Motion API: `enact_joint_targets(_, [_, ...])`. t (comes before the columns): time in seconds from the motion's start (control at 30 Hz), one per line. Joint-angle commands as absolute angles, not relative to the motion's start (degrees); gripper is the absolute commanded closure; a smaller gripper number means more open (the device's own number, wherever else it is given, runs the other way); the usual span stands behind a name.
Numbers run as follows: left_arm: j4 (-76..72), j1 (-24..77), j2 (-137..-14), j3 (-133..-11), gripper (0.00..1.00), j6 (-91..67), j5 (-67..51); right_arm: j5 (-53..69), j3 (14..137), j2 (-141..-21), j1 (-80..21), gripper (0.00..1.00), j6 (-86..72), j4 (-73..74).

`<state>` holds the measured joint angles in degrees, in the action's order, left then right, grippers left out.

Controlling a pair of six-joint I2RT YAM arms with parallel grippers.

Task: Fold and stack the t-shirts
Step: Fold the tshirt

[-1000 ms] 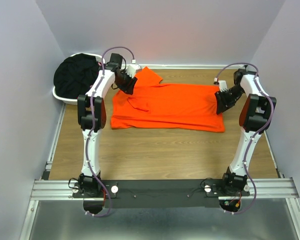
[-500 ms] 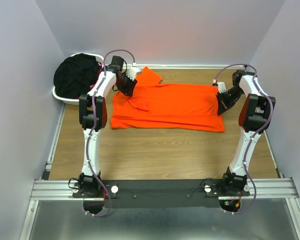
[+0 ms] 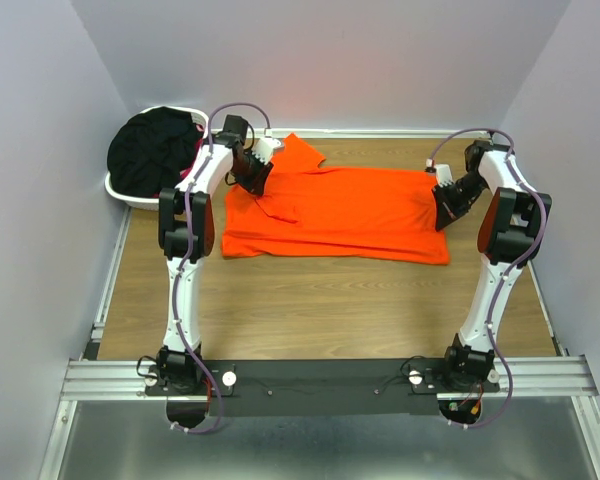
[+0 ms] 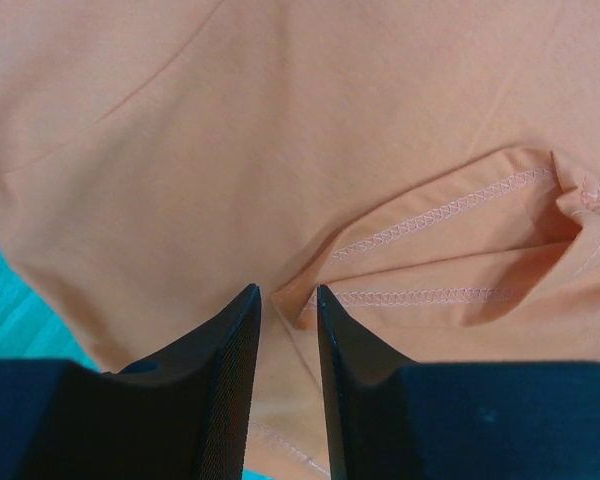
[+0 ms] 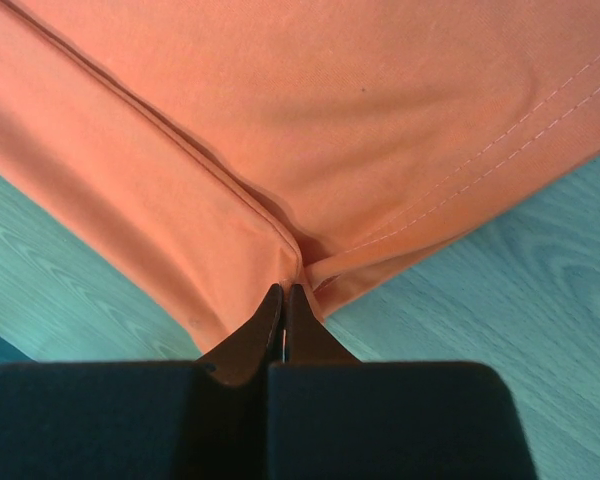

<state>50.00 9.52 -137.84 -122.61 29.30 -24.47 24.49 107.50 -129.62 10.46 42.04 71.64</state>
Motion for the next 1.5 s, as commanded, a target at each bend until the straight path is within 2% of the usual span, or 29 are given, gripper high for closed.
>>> enact_joint_targets(0.0, [50.01,9.93,-138.87,-121.29,0.62,29.88,-23.64,24.08,107.23,-128.23,10.11,0.99,42.36,71.89])
enact_joint_targets(0.1, [49.84,9.84,-138.43,-121.03,0.61,30.15,-23.82,24.08,107.31,-128.23,10.11,0.99,42.36,71.89])
enact_joint_targets(0.23, [50.10,9.93,-138.60,-121.20,0.70,30.32,-23.91,24.08,107.31,-128.32,10.11,0.99,42.36,71.89])
enact_joint_targets(0.3, [50.19,9.93,-138.69,-121.11,0.79,30.32,-23.82,24.08,107.23,-128.23,10.11,0.99,42.36,71.89])
enact_joint_targets(0.33, [50.10,9.93,-138.69,-121.20,0.88,30.32,-23.82,24.08,107.23,-128.23,10.11,0.99,42.36,71.89])
enact_joint_targets(0.37, [50.27,9.93,-138.69,-121.29,0.93,30.41,-23.73,24.08,107.05,-128.15,10.11,0.99,42.36,71.89])
enact_joint_targets(0.43, [50.54,9.67,-137.47,-121.29,1.00,30.32,-24.17,23.82,106.96,-127.53,10.11,0.99,42.45,71.98])
enact_joint_targets(0.6, [51.94,8.79,-129.48,-118.75,1.00,30.50,-25.40,22.94,105.91,-124.81,10.11,0.99,43.59,72.07])
enact_joint_targets(0.77, [52.82,7.74,-116.57,-108.75,1.00,31.81,-26.45,22.42,104.07,-120.51,10.11,1.00,44.91,72.16])
enact_joint_targets(1.1, [54.93,7.56,-99.26,-95.12,1.00,33.92,-29.44,20.83,98.88,-113.21,10.20,0.99,47.81,72.42])
enact_joint_targets(1.47, [58.53,7.56,-79.73,-79.64,1.00,37.79,-27.60,20.22,88.95,-102.14,10.46,1.00,52.47,72.51])
